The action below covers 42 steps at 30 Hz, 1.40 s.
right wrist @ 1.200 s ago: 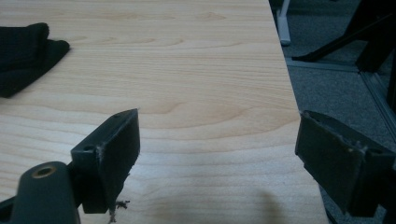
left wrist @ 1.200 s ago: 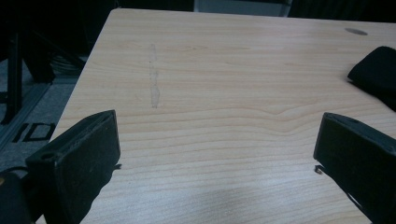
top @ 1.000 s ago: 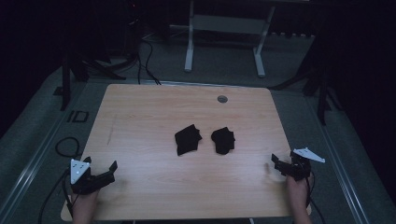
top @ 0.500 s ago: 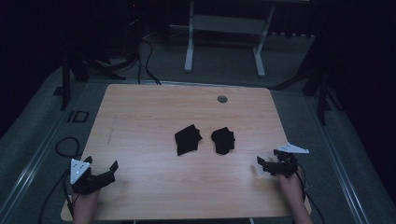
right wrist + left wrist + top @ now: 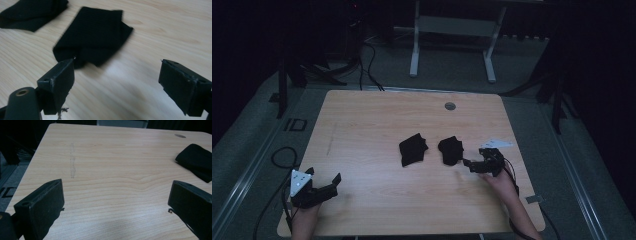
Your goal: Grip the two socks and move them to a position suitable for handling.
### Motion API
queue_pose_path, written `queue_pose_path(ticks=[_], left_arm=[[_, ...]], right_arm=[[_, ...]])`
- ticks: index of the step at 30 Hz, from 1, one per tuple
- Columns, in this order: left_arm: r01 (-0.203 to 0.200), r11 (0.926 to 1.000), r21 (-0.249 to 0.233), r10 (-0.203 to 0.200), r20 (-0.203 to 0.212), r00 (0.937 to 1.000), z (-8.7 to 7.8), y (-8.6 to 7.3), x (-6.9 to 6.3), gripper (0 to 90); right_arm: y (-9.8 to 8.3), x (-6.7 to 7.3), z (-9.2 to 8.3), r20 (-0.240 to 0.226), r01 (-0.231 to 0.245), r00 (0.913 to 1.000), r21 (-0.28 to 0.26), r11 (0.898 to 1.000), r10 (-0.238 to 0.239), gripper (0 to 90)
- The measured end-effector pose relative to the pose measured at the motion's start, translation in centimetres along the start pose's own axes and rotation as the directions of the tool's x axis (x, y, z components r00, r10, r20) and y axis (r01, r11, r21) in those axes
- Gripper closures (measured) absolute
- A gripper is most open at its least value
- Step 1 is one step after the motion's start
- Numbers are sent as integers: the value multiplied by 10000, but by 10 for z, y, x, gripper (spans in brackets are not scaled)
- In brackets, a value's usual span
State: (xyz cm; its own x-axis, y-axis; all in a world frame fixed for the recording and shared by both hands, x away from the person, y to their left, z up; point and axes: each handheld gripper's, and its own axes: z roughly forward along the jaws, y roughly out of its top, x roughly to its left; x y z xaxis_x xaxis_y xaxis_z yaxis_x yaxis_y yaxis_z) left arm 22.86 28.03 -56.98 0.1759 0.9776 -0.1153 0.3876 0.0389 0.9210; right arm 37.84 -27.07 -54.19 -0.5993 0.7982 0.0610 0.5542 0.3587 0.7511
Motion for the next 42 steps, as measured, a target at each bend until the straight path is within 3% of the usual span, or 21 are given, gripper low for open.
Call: queue_pose_path(ticks=[8,12,16,20,21,22,23,25,26,27,29,32,34,35,37,38,42], left_arm=[[-39,10000,26,39,53,10000,0,0,-1,8],[-101,9999,25,101,53,9999,0,0,-1,8],[-87,9999,57,86,80,9999,0,-1,-1,8],[-67,10000,61,67,153,9999,-1,-2,0,8],[-1,10000,-11,1,177,9998,-2,-2,0,8],[-1,10000,-11,1,177,9998,-2,-2,0,8],[19,10000,-8,-19,208,9998,-2,-1,0,8],[37,10000,-2,-37,243,9997,-1,-1,-1,8],[37,10000,-2,-37,243,9997,-1,-1,-1,8],[-16,10000,7,16,304,9995,0,0,-2,8],[-86,10000,43,85,357,9993,0,0,-4,8],[-111,9999,17,111,413,9991,-1,1,-6,8],[-113,9999,-11,114,434,9990,-1,1,-7,8],[-153,9999,-12,153,451,9989,-2,1,-8,8],[-154,9999,4,154,459,9988,-1,1,-8,8],[-147,9999,45,144,477,9988,0,1,-9,8],[-119,9999,69,115,606,9981,2,2,-12,8]], right_arm=[[29,8,29,-298,385,9988,103,9992,-382,150],[44,13,51,-508,641,9967,276,9976,-626,176],[48,18,68,-549,899,9947,651,9938,-864,220],[46,20,78,-662,1411,9887,1154,9832,-1342,284],[45,22,79,-673,1506,9873,1033,9832,-1441,339],[45,22,79,-673,1506,9873,1033,9832,-1441,339],[44,22,77,-711,1486,9873,977,9841,-1420,477],[44,25,76,-784,1587,9853,914,9831,-1518,585],[44,25,76,-784,1587,9853,914,9831,-1518,585],[43,28,76,-833,1566,9853,871,9838,-1494,669],[43,30,77,-822,1475,9866,816,9857,-1408,720],[45,32,74,-817,1177,9905,868,9893,-1107,748],[45,35,71,-784,1287,9894,815,9883,-1224,748],[46,42,62,-899,1544,9848,648,9859,-1484,749],[47,46,55,-966,1583,9835,515,9861,-1528,749],[48,53,42,-1040,1705,9805,290,9849,-1667,748],[47,67,14,-1442,1798,9729,-186,9835,-1806,748]])
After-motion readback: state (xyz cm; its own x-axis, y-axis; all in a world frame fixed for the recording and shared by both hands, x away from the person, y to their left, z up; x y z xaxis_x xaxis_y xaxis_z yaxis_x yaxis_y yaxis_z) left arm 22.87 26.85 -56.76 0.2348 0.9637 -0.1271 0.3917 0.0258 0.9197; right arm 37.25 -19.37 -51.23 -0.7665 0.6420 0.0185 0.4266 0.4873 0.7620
